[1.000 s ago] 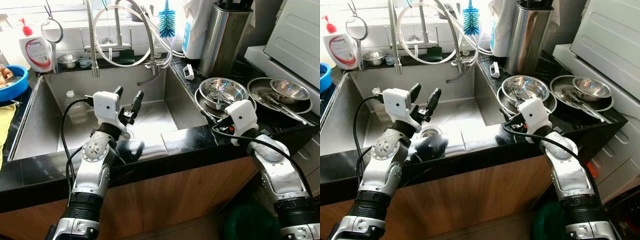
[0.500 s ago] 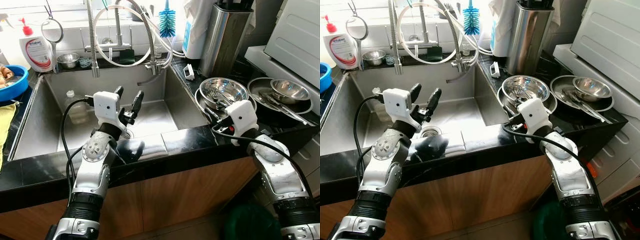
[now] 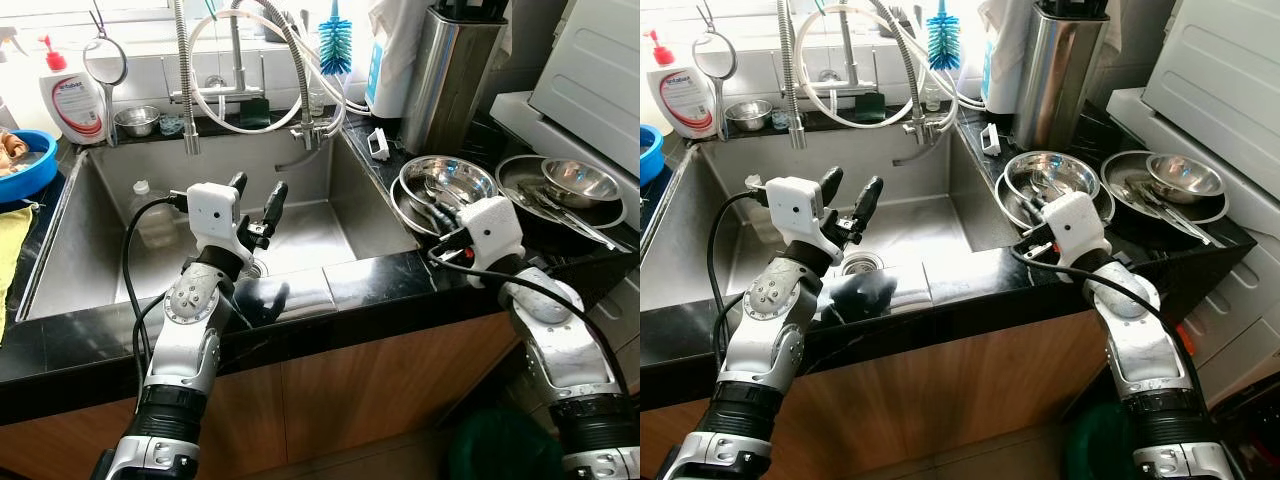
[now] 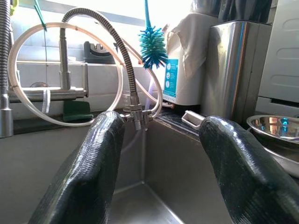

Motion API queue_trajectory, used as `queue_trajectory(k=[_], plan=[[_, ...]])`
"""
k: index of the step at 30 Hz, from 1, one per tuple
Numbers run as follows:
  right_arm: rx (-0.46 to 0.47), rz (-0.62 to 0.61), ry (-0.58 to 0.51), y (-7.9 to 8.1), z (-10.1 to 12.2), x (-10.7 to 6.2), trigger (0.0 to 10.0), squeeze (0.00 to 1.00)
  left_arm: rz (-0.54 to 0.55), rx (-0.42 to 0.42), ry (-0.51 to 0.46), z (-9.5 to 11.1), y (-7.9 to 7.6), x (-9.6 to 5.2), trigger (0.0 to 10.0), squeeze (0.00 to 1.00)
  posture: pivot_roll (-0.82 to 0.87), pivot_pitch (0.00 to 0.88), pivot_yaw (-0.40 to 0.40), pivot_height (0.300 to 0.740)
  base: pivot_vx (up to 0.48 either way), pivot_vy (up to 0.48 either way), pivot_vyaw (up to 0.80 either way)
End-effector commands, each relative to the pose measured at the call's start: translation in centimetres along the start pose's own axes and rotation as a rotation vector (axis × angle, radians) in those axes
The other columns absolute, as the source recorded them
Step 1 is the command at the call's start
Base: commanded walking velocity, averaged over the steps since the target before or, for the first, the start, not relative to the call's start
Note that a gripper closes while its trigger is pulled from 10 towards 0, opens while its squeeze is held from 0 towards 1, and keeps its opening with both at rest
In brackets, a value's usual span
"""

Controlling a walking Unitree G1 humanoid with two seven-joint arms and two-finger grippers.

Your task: Kitchen organization

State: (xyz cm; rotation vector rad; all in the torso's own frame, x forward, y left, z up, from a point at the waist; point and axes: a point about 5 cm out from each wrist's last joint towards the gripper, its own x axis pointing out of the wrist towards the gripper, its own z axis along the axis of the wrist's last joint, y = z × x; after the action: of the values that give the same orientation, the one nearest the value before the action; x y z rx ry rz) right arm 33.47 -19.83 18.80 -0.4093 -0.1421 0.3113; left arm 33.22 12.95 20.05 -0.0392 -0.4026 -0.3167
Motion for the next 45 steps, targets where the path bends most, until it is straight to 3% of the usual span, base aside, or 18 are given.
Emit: queue_trajectory(k=[1,9,10,12,13,23,29,31,32,35,39,40,41,42,43,45], plan=[[-0.021,-0.038,-0.037,-0.9,1.0,0.1,0.0,0.0,-0.006,-0.003,-0.011,0.2,-0.1,0.2,10.0,0.0,0.01,0.0,-0.048,0.74,0.0,0.0,0.0],[-0.036,-0.121,-0.099,-1.7,2.4,0.2,0.0,0.0,-0.006,-0.005,-0.013,0.2,-0.1,0.2,10.0,0.0,0.02,0.0,-0.049,0.74,0.0,0.0,0.0],[-0.039,-0.137,-0.113,-1.8,2.8,0.2,3.3,0.0,-0.006,-0.006,-0.013,0.2,-0.1,0.2,10.0,0.0,0.02,0.0,-0.048,0.74,0.0,0.0,0.0],[-0.04,-0.147,-0.122,-1.9,3.0,0.2,3.3,0.0,-0.006,-0.006,-0.013,0.2,-0.1,0.2,10.0,0.0,0.02,0.0,-0.048,0.74,0.0,0.0,0.0],[-0.039,-0.159,-0.133,-2.1,3.3,0.2,10.0,0.0,-0.006,-0.007,-0.013,0.2,-0.1,0.2,10.0,0.0,0.02,0.0,-0.048,0.74,0.0,0.0,0.0],[-0.03,-0.19,-0.133,-1.8,3.1,0.1,10.0,0.0,-0.008,-0.005,-0.012,0.2,-0.2,0.2,10.0,0.0,0.02,0.0,-0.049,0.74,0.0,0.0,0.0],[0.09,-0.189,-0.207,-1.5,4.6,0.2,10.0,0.0,-0.008,-0.003,-0.012,0.2,-0.2,0.3,10.0,0.0,0.01,0.0,-0.048,0.74,0.0,0.0,0.0],[0.177,-0.133,-0.275,-0.5,6.0,0.1,10.0,0.0,-0.01,-0.007,-0.014,0.2,-0.3,0.4,10.0,0.0,0.01,0.0,-0.048,0.74,0.0,0.0,0.0],[0.177,-0.133,-0.275,-0.5,6.0,0.1,10.0,0.0,-0.01,-0.007,-0.014,0.2,-0.3,0.4,10.0,0.0,0.01,0.0,-0.048,0.74,0.0,0.0,0.0],[0.354,-0.039,-0.393,1.4,8.3,-0.4,10.0,0.0,-0.012,-0.012,-0.016,0.3,-0.5,0.4,10.0,0.0,0.01,0.0,-0.05,0.74,0.0,0.0,0.0],[0.496,-0.015,-0.439,2.3,8.8,-1.0,10.0,0.0,-0.012,-0.016,-0.018,0.3,-0.6,0.5,10.0,0.0,0.01,0.0,-0.052,0.74,0.0,0.0,0.0],[0.573,0.002,-0.45,2.6,8.6,-1.4,10.0,0.0,-0.011,-0.018,-0.018,0.3,-0.6,0.5,10.0,0.0,0.01,0.0,-0.052,0.74,0.0,0.0,0.0],[0.573,0.002,-0.45,2.6,8.6,-1.4,10.0,0.0,-0.011,-0.018,-0.018,0.3,-0.6,0.5,10.0,0.0,0.01,0.0,-0.052,0.74,0.0,0.0,0.0],[0.634,0.015,-0.458,2.8,8.6,-1.5,10.0,0.0,-0.011,-0.019,-0.018,0.3,-0.6,0.5,10.0,0.0,0.01,0.0,-0.052,0.74,0.0,0.0,0.0],[0.758,0.034,-0.48,3.2,8.6,-1.8,10.0,0.0,-0.011,-0.02,-0.018,0.3,-0.6,0.6,10.0,0.0,0.01,0.0,-0.054,0.74,0.0,0.0,0.0],[0.882,0.049,-0.494,3.5,8.5,-2.1,10.0,0.0,-0.01,-0.022,-0.017,0.3,-0.5,0.6,10.0,0.0,0.01,0.0,-0.054,0.74,0.0,0.0,0.0]])
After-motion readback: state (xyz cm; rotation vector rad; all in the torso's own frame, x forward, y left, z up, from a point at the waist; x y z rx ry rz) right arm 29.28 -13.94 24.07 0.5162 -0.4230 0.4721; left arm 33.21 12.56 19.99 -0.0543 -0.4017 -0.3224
